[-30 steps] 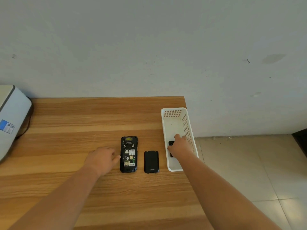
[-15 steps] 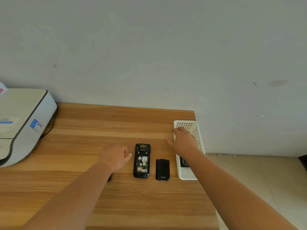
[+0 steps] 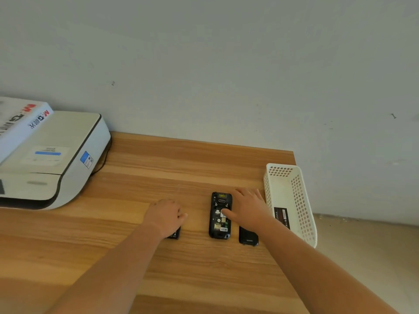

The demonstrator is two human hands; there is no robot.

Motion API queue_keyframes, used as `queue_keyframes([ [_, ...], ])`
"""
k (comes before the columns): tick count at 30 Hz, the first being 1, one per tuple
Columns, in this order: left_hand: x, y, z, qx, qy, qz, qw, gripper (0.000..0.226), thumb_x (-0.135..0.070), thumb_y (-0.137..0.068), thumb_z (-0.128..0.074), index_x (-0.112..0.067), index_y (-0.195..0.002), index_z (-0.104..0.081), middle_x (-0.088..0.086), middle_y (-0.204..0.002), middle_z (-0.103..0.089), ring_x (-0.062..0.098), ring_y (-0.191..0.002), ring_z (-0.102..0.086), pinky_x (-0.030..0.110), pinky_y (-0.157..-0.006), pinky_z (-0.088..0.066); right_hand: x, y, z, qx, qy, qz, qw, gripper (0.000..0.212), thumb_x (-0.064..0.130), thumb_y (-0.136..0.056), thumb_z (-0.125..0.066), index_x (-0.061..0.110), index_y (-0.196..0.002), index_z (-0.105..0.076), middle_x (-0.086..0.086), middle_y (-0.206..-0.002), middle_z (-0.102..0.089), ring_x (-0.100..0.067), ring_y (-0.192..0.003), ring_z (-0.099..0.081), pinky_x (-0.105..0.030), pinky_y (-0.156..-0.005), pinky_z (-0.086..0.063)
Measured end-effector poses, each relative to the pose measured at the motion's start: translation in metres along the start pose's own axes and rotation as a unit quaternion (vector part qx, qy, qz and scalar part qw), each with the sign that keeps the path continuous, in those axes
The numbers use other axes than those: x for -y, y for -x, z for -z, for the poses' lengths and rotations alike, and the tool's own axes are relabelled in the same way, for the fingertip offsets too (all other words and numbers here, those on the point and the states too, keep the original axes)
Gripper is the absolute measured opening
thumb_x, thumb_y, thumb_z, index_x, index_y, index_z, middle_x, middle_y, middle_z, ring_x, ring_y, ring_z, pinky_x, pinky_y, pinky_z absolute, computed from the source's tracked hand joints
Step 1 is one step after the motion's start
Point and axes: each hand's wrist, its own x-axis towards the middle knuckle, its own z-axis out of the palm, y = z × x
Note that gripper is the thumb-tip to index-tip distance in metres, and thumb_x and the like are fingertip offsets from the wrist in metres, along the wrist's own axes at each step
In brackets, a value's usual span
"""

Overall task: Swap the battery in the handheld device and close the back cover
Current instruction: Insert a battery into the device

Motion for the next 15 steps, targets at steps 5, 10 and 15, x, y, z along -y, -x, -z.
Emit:
queue_keyframes([
  [5, 0.014, -0.003, -0.013, 0.010, -0.006, 0.009, 1.000, 0.038, -0.051, -0.098, -0.036, -0.024, -0.111, -0.059, -0.004, -0.107, -0.060, 0.017, -0.099, -0.053, 0.035, -0.088, -0.042, 0.012, -0.002, -0.025, 0.032, -0.013, 0.011, 0.999, 0.076, 0.067, -0.087, -0.044, 0.027, -0.150, -0.029, -0.001, -0.154, -0.032, -0.023, -0.144, -0.025, -0.050, -0.121, -0.006],
  [10, 0.028, -0.005, -0.027, 0.007, 0.010, -0.002, 1.000, 0.037, -0.048, -0.097, -0.044, -0.025, -0.123, -0.055, -0.004, -0.122, -0.057, 0.017, -0.111, -0.051, 0.036, -0.094, -0.042, 0.028, -0.002, -0.045, 0.058, -0.018, 0.018, 0.998, 0.074, 0.064, -0.088, -0.046, 0.027, -0.150, -0.028, -0.001, -0.157, -0.028, -0.022, -0.146, -0.020, -0.049, -0.122, -0.006],
  [15, 0.041, -0.006, -0.040, 0.019, 0.015, -0.034, 0.999, 0.059, -0.048, -0.091, -0.055, -0.025, -0.142, -0.040, -0.004, -0.143, -0.042, 0.019, -0.129, -0.039, 0.040, -0.108, -0.035, 0.037, -0.002, -0.054, 0.062, -0.024, 0.013, 0.998, 0.073, 0.062, -0.089, -0.048, 0.029, -0.150, -0.028, -0.001, -0.158, -0.027, -0.022, -0.146, -0.020, -0.049, -0.122, -0.007],
])
